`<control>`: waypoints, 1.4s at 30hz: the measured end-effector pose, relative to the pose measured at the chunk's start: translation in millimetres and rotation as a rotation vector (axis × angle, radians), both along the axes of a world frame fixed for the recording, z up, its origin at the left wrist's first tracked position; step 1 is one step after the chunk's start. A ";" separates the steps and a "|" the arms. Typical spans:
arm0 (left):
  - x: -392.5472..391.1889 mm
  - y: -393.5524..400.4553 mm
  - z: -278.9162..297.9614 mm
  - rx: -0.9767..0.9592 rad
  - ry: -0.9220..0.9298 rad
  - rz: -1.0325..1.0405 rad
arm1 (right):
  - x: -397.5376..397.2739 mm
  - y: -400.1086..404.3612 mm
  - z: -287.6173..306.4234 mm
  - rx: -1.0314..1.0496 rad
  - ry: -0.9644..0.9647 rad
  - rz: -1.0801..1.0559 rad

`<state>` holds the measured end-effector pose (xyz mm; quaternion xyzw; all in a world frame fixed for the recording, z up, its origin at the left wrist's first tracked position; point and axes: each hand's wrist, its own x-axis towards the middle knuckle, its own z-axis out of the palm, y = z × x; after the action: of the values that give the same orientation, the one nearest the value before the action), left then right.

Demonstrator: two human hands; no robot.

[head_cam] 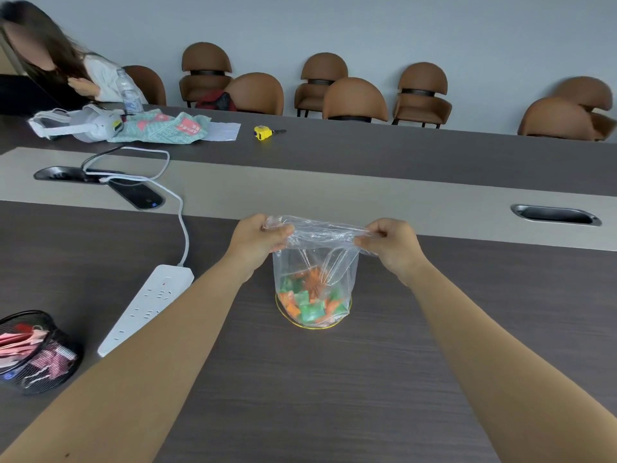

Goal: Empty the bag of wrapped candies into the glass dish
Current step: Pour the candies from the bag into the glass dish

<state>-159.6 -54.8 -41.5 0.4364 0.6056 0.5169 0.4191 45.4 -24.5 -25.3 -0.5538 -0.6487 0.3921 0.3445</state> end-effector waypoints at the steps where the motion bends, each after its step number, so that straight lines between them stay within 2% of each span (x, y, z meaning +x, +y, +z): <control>1: -1.0 1.1 -0.8 0.011 0.021 0.004 | -0.7 0.8 0.4 0.012 0.007 -0.005; 5: -2.4 5.8 -4.4 0.024 0.130 0.019 | -2.5 4.9 0.2 0.054 0.005 -0.015; 16: 2.3 30.1 2.2 0.122 0.234 0.020 | -5.4 23.8 1.7 0.146 -0.007 -0.047; 29: 8.5 22.2 16.6 0.203 0.192 -0.001 | 3.2 13.2 16.3 0.214 0.037 -0.061; 37: 75.6 -4.2 30.9 0.336 0.276 -0.156 | 69.9 -24.9 31.2 0.300 0.020 -0.177; 42: 134.6 -29.4 -21.3 0.278 0.463 -0.333 | 139.2 -60.7 -7.8 0.222 -0.210 -0.205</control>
<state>-25.0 -84.2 -62.8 0.6889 0.5285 0.4059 0.2852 184.6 -85.3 -33.0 -0.6134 -0.6607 0.2211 0.3720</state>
